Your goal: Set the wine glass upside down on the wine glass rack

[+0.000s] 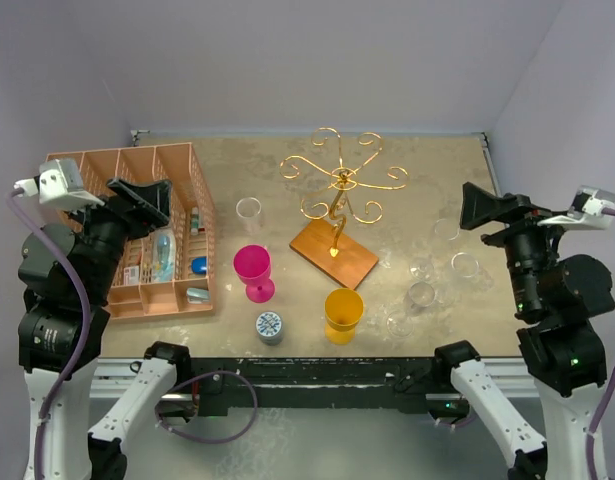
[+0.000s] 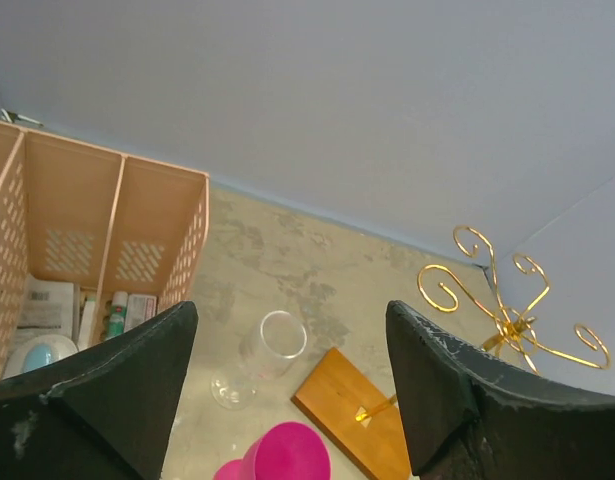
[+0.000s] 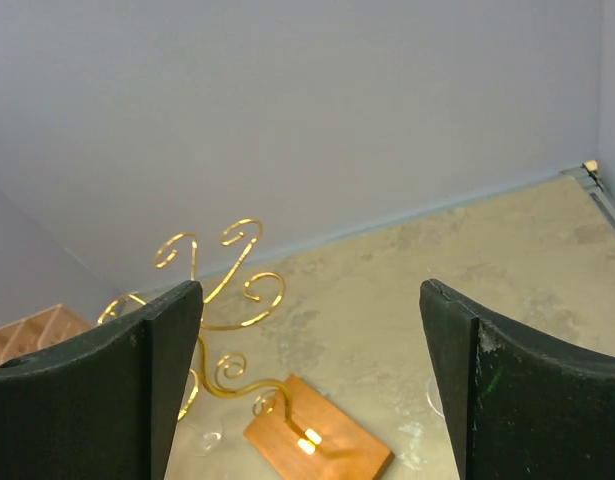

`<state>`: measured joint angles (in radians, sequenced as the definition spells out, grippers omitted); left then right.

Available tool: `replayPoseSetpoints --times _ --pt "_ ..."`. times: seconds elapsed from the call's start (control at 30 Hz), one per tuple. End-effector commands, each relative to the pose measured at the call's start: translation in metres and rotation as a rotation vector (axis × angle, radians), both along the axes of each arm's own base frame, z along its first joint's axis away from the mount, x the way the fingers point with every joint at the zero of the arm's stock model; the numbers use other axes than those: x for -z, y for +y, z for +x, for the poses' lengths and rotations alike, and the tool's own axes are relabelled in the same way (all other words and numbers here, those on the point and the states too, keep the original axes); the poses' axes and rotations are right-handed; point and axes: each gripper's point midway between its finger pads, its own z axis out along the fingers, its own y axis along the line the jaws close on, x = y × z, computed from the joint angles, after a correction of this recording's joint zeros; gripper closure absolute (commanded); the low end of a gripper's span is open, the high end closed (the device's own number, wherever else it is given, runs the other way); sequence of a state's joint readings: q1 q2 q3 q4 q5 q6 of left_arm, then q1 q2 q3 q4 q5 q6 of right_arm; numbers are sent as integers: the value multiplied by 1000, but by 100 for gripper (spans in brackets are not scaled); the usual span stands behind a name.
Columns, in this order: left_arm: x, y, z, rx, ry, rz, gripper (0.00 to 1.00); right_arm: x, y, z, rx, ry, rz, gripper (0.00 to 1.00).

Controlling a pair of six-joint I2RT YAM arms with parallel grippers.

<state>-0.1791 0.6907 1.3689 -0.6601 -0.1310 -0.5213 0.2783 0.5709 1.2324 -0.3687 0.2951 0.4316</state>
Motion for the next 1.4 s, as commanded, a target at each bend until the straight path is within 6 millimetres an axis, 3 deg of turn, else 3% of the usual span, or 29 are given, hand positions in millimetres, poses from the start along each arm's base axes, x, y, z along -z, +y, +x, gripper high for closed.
replayPoseSetpoints --times 0.0,0.23,0.4,0.73,0.87,1.03,1.37 --pt "5 -14 -7 86 4 -35 26 22 12 4 -72 67 -2 8" --pt "33 -27 -3 156 69 -54 23 51 12 12 -84 147 -20 4" --pt "46 -28 -3 161 74 -50 23 75 0 20 -16 228 -4 7" --pt "59 -46 -6 267 40 -66 23 166 -22 53 139 543 -4 17" --pt "58 -45 -3 265 15 -65 23 194 -27 70 172 653 -50 32" --pt "56 -46 3 262 -9 -67 23 207 -23 87 146 724 -86 57" --pt "59 -44 8 252 -2 -44 23 230 -16 96 96 804 -107 59"
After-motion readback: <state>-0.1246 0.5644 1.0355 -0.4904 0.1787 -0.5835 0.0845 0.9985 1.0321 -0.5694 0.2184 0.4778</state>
